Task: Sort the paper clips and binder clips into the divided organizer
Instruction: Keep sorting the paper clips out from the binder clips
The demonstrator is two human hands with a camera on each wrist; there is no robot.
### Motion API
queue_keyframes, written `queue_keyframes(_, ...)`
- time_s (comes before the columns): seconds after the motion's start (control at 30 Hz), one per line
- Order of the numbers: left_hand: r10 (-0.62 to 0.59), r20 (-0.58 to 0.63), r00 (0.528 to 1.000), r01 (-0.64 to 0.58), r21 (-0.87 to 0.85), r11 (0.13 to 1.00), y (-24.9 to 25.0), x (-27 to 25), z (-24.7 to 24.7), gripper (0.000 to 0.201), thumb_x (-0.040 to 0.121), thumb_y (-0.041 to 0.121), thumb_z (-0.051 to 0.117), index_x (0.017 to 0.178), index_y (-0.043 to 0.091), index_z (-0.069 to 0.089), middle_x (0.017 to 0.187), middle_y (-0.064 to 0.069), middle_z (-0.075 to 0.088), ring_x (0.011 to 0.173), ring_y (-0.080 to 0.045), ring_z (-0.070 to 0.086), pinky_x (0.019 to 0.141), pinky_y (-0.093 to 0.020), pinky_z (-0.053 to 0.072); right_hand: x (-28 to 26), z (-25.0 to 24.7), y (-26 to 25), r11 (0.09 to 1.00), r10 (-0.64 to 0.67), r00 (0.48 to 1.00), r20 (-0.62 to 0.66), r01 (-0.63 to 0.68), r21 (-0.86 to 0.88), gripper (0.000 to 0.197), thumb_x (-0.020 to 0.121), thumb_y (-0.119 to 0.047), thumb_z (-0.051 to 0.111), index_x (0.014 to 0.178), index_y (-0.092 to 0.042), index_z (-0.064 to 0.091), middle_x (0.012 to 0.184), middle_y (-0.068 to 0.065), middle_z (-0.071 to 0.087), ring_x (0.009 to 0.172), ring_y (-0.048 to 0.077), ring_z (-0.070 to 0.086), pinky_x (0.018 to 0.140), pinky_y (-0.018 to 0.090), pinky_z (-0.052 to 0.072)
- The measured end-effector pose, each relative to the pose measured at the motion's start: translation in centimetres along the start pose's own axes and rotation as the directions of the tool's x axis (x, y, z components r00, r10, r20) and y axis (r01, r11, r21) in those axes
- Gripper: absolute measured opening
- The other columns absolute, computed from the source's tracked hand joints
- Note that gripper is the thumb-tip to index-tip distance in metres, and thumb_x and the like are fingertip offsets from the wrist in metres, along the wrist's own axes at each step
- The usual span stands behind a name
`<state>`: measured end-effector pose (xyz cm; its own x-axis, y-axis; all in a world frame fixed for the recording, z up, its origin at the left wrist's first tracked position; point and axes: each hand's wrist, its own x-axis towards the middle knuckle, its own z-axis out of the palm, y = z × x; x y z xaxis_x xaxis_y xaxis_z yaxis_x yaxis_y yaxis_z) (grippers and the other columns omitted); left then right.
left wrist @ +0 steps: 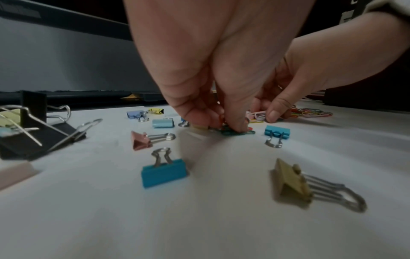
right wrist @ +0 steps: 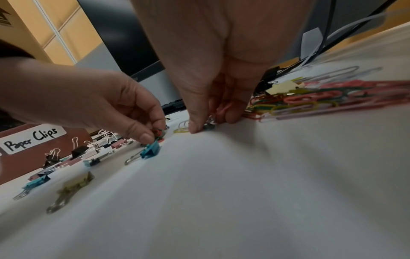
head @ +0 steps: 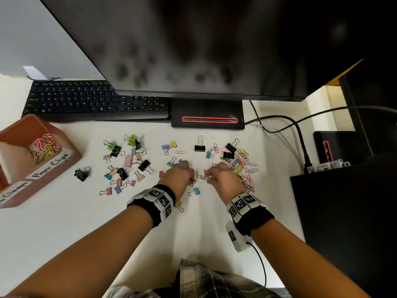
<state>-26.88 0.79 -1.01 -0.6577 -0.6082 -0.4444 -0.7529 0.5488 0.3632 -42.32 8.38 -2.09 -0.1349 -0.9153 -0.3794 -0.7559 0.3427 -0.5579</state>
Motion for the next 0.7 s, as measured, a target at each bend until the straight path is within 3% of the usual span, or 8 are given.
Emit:
queue_keyframes(0.13, -0.002, 0.012, 1.000, 0.002, 0.004, 1.000, -0.7, 0.2, 0.4, 0.012, 0.086, 0.008, 0.054, 0.095, 0.010, 0.061, 0.101, -0.007, 0.051, 0.096, -0.025, 0.056, 0.075, -0.031, 0.044, 0.1, 0.2, 0.0, 0.999, -0.017, 1.000, -0.019, 0.017, 0.030, 0.013, 0.086, -0.005, 0.059, 0.097, -0.006, 0.066, 0.108, 0.011, 0.058, 0.095, 0.025, 0.061, 0.084, 0.031, 0.050)
queue_keyframes(0.23, -0.010, 0.006, 1.000, 0.009, 0.099, 0.995, -0.7, 0.2, 0.7, 0.010, 0.086, 0.011, 0.054, 0.095, 0.011, 0.059, 0.100, -0.008, 0.056, 0.094, -0.026, 0.056, 0.075, -0.033, 0.045, 0.3, 0.0, -0.2, 0.998, 0.032, 0.999, -0.025, -0.030, 0.059, 0.011, 0.085, -0.006, 0.060, 0.096, -0.007, 0.063, 0.100, 0.009, 0.064, 0.092, 0.022, 0.061, 0.081, 0.030, 0.049)
queue_keyframes(0.33, 0.000, -0.002, 1.000, 0.001, 0.183, 0.983, -0.2, 0.0, 0.4, 0.012, 0.085, 0.009, 0.057, 0.097, 0.010, 0.059, 0.100, -0.010, 0.060, 0.091, -0.029, 0.059, 0.067, -0.030, 0.041, 0.5, -0.1, -0.3, 0.989, 0.104, 0.994, -0.019, -0.101, 0.106, 0.012, 0.084, -0.007, 0.062, 0.096, -0.008, 0.059, 0.100, 0.009, 0.067, 0.091, 0.021, 0.062, 0.081, 0.033, 0.051)
queue_keyframes(0.43, -0.019, 0.052, 0.998, 0.002, 0.309, 0.951, 0.1, -0.4, -0.1, 0.027, 0.055, 0.018, 0.084, 0.075, 0.020, 0.065, 0.076, 0.000, 0.063, 0.065, -0.017, 0.063, 0.047, -0.023, 0.037, 0.5, -0.1, -0.5, 0.980, 0.147, 0.989, -0.019, -0.143, 0.140, 0.017, 0.084, -0.007, 0.063, 0.099, -0.008, 0.057, 0.101, 0.009, 0.067, 0.091, 0.022, 0.063, 0.080, 0.031, 0.051)
queue_keyframes(0.53, 0.007, -0.016, 1.000, -0.002, 0.343, 0.939, 0.0, -0.6, 0.3, 0.035, 0.041, 0.012, 0.088, 0.064, 0.019, 0.063, 0.069, 0.000, 0.059, 0.056, -0.016, 0.061, 0.042, -0.022, 0.030, 0.3, -0.3, -0.4, 0.985, 0.119, 0.992, -0.053, -0.111, 0.133, 0.019, 0.083, -0.003, 0.062, 0.101, -0.009, 0.060, 0.103, 0.009, 0.065, 0.091, 0.019, 0.061, 0.079, 0.026, 0.049)
queue_keyframes(0.6, 0.014, -0.013, 1.000, -0.008, 0.365, 0.931, 0.6, -1.2, -0.6, 0.034, 0.048, 0.008, 0.082, 0.076, 0.016, 0.064, 0.083, -0.003, 0.060, 0.070, -0.019, 0.063, 0.049, -0.024, 0.036, -0.2, -0.5, -0.1, 0.985, 0.093, 0.991, -0.101, -0.077, 0.153, 0.022, 0.083, -0.001, 0.062, 0.103, -0.010, 0.062, 0.104, 0.008, 0.064, 0.088, 0.014, 0.058, 0.080, 0.024, 0.048)
queue_keyframes(0.67, -0.003, 0.048, 0.999, -0.013, 0.325, 0.946, 0.7, -1.3, -0.3, 0.039, 0.070, -0.003, 0.061, 0.107, 0.008, 0.054, 0.114, -0.010, 0.052, 0.104, -0.028, 0.054, 0.071, -0.031, 0.040, -0.9, -0.7, 0.3, 0.978, 0.071, 0.983, -0.170, -0.035, 0.208, 0.026, 0.082, -0.001, 0.063, 0.104, -0.013, 0.065, 0.104, 0.005, 0.066, 0.088, 0.012, 0.059, 0.085, 0.026, 0.051)
queue_keyframes(0.7, -0.015, 0.072, 0.997, -0.010, 0.339, 0.941, 0.6, -1.3, -0.3, 0.042, 0.074, -0.005, 0.055, 0.114, 0.007, 0.048, 0.121, -0.011, 0.048, 0.111, -0.030, 0.049, 0.079, -0.034, 0.039, -1.3, -0.9, 0.4, 0.972, 0.068, 0.978, -0.196, -0.021, 0.233, 0.027, 0.081, -0.001, 0.064, 0.105, -0.014, 0.066, 0.103, 0.002, 0.066, 0.088, 0.011, 0.060, 0.086, 0.027, 0.051)
